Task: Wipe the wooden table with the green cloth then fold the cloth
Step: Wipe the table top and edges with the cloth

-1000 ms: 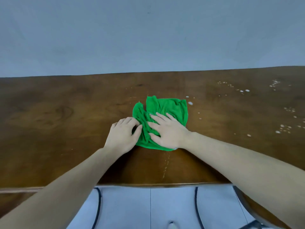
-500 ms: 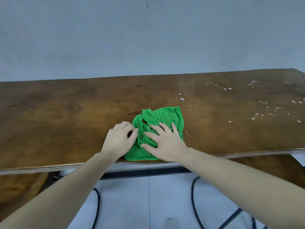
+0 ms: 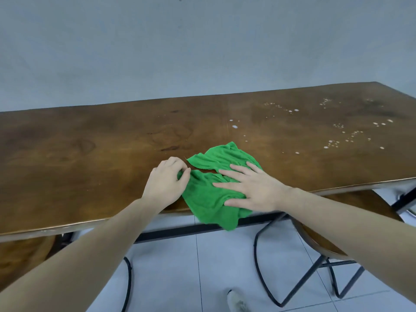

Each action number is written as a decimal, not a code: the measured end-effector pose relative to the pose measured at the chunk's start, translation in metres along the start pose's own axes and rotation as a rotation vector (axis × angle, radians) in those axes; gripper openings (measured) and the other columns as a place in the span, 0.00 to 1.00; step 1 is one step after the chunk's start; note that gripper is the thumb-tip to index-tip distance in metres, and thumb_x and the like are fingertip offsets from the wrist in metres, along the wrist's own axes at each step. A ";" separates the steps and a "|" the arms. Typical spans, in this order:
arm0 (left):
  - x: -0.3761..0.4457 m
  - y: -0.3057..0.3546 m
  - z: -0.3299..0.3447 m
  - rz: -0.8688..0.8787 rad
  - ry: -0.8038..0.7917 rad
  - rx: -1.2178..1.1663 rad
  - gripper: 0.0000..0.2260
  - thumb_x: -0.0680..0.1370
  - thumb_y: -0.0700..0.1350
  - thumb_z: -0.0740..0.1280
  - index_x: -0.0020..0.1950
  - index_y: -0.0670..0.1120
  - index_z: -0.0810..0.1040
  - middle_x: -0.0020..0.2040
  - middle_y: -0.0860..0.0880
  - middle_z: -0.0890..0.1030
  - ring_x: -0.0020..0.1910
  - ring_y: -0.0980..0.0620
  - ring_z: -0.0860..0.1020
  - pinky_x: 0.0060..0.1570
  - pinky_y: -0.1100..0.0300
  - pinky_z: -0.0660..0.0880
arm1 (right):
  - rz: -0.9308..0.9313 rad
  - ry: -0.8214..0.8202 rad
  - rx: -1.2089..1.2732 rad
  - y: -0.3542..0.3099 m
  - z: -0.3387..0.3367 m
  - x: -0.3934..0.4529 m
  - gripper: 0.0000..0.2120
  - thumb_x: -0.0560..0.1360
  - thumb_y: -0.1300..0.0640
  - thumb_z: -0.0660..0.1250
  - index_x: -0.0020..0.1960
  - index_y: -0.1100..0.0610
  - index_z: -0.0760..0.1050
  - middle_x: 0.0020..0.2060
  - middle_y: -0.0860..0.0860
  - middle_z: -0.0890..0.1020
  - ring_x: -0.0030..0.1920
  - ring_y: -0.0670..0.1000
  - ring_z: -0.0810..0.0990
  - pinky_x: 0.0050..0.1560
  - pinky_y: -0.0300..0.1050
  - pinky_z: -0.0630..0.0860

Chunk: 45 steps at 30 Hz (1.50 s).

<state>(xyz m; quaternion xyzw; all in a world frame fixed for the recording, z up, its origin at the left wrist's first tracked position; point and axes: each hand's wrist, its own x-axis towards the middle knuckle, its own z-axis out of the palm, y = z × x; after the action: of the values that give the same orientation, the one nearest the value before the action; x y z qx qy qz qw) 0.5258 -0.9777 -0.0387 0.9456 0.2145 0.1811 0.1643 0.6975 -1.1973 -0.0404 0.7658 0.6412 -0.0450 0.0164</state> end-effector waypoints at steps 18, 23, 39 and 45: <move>0.156 -0.018 0.051 -0.153 0.034 0.037 0.09 0.80 0.54 0.58 0.52 0.54 0.76 0.59 0.56 0.77 0.61 0.51 0.72 0.62 0.50 0.65 | 0.082 -0.025 0.019 0.136 -0.021 0.190 0.35 0.77 0.28 0.40 0.81 0.38 0.47 0.82 0.47 0.47 0.81 0.51 0.44 0.79 0.60 0.42; 0.225 -0.026 0.067 -0.244 0.064 0.059 0.10 0.80 0.53 0.58 0.55 0.54 0.76 0.60 0.56 0.76 0.62 0.50 0.71 0.61 0.52 0.63 | 0.045 -0.004 -0.003 0.199 -0.028 0.278 0.30 0.80 0.31 0.42 0.81 0.37 0.49 0.82 0.47 0.49 0.81 0.52 0.48 0.79 0.58 0.46; 0.276 -0.033 0.091 -0.270 -0.019 0.262 0.20 0.81 0.60 0.51 0.72 0.61 0.67 0.73 0.58 0.67 0.74 0.54 0.60 0.72 0.46 0.55 | -0.022 0.062 -0.219 0.306 -0.050 0.388 0.34 0.79 0.32 0.40 0.80 0.45 0.59 0.79 0.49 0.62 0.77 0.55 0.61 0.74 0.56 0.59; 0.278 -0.029 0.089 -0.291 -0.027 0.260 0.20 0.81 0.59 0.52 0.72 0.61 0.67 0.74 0.59 0.67 0.74 0.54 0.60 0.72 0.45 0.55 | 0.002 0.156 -0.095 0.313 -0.042 0.375 0.28 0.81 0.44 0.48 0.78 0.52 0.64 0.76 0.55 0.67 0.76 0.57 0.61 0.75 0.58 0.58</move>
<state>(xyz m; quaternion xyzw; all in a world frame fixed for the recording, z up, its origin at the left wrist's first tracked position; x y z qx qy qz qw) 0.7868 -0.8445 -0.0528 0.9202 0.3685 0.1136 0.0680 1.0728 -0.8811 -0.0429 0.7660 0.6412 0.0454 0.0030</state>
